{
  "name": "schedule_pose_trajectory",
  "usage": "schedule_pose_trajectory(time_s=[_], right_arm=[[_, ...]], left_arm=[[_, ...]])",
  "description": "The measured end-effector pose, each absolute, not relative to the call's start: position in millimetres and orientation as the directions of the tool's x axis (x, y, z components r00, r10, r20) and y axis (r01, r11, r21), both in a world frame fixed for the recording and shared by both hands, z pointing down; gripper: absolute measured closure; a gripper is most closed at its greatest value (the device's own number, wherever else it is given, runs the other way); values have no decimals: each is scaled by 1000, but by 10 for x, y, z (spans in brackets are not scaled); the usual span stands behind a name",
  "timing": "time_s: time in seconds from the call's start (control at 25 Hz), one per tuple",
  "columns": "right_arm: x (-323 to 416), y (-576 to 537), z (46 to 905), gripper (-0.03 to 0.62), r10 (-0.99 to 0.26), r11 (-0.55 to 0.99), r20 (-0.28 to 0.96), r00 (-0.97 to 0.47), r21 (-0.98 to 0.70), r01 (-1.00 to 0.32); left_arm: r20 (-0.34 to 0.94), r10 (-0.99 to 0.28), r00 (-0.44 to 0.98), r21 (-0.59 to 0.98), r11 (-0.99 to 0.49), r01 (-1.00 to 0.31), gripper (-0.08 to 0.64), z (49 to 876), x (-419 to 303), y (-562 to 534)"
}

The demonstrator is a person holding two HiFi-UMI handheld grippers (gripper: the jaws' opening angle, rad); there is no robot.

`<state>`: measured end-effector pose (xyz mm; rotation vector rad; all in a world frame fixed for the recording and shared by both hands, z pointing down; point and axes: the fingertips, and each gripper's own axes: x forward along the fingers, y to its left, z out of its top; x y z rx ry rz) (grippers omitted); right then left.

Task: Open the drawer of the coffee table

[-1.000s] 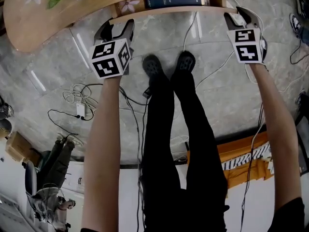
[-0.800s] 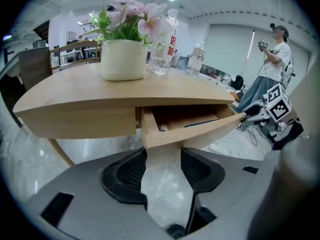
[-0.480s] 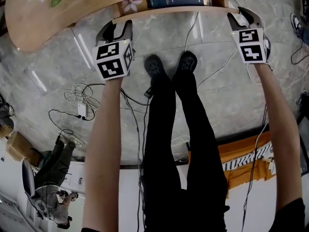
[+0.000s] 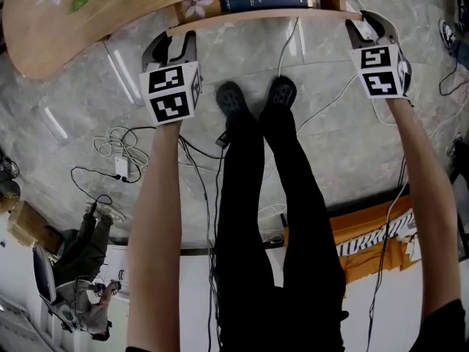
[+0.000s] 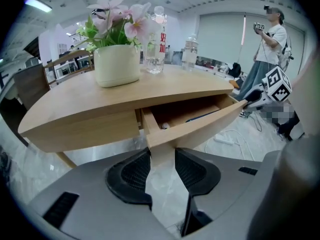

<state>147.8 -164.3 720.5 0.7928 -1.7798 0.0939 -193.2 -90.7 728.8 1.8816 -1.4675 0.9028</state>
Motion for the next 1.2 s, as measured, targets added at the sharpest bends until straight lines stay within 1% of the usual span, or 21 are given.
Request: schedule_pose_trajectory(time_s=[0.24, 0.44, 0.68, 0.92, 1.2], right_arm=[[1492, -1641, 7218, 445, -469, 788, 870, -150, 336, -516], [1487, -1646, 7199, 448, -466, 780, 873, -143, 329, -533], [1481, -1635, 7146, 453, -467, 793, 871, -153, 335, -508], [1556, -1360, 7199, 459, -442, 818, 882, -165, 321, -478], [1620, -1037, 7221, 460, -427, 818, 890, -161, 304, -489]], left_arm=[[805, -575, 148, 28, -213, -977, 410, 7300, -1921, -907], [810, -569, 145, 36, -198, -979, 410, 7290, -1925, -908], [813, -570, 119, 16, -181, -983, 410, 7261, -1937, -901], [832, -544, 109, 14, -176, -984, 411, 7285, -1863, -619], [844, -522, 123, 34, -177, -984, 410, 7300, -1814, -322]])
